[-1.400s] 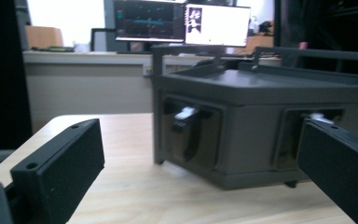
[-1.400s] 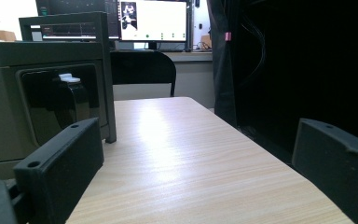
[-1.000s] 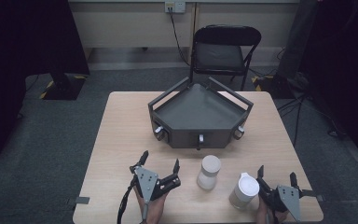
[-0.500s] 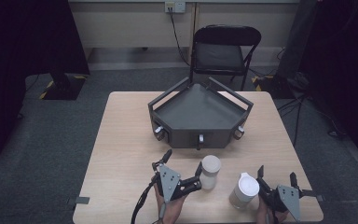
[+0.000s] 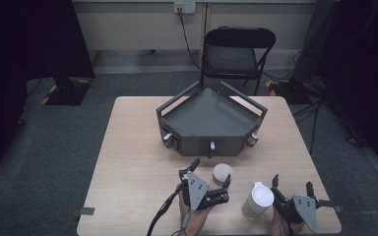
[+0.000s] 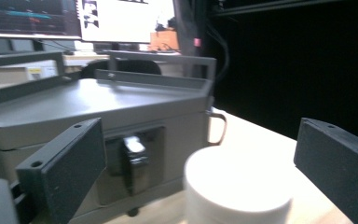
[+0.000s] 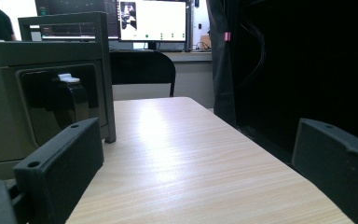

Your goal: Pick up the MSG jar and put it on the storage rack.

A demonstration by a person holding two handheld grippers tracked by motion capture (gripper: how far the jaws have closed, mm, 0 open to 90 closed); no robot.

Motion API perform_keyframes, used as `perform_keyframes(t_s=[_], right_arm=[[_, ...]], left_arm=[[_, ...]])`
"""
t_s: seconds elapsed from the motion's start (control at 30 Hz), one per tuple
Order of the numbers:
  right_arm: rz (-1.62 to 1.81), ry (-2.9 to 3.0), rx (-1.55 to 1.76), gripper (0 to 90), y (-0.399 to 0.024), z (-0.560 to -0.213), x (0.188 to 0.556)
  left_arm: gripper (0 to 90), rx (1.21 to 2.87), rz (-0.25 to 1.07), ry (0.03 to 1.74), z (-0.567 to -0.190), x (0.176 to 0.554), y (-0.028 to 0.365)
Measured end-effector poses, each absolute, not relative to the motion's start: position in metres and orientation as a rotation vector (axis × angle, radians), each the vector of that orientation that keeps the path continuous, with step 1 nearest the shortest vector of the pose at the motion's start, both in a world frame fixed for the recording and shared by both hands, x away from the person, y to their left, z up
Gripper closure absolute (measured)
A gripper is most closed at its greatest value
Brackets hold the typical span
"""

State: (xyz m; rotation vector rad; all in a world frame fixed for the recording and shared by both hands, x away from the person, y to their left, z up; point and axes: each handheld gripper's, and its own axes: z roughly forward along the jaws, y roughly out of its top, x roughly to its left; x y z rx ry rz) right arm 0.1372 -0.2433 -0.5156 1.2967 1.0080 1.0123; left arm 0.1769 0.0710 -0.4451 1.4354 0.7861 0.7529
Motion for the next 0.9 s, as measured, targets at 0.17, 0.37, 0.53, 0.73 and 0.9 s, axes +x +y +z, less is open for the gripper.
perform_keyframes(t_s=[0.17,0.37,0.53,0.73,0.9], right_arm=[[1.012,1.008,1.297,0.4,-0.243,-0.516,0.137],[1.012,1.008,1.297,0.4,-0.243,-0.516,0.137],[1.013,1.008,1.297,0.4,-0.243,-0.516,0.137],[1.013,1.008,1.297,0.4,-0.243,-0.516,0.137],[1.013,1.008,1.297,0.4,-0.243,-0.516,0.137]], left_arm=[[5.4,1.462,0.747,0.79,-0.451,0.18,0.062],[11.0,1.473,0.741,0.799,-0.459,0.18,0.056],[15.5,1.49,0.73,0.806,-0.462,0.181,0.053],[20.1,1.518,0.707,0.826,-0.465,0.184,0.05],[27.9,1.503,0.697,0.828,-0.469,0.185,0.051]])
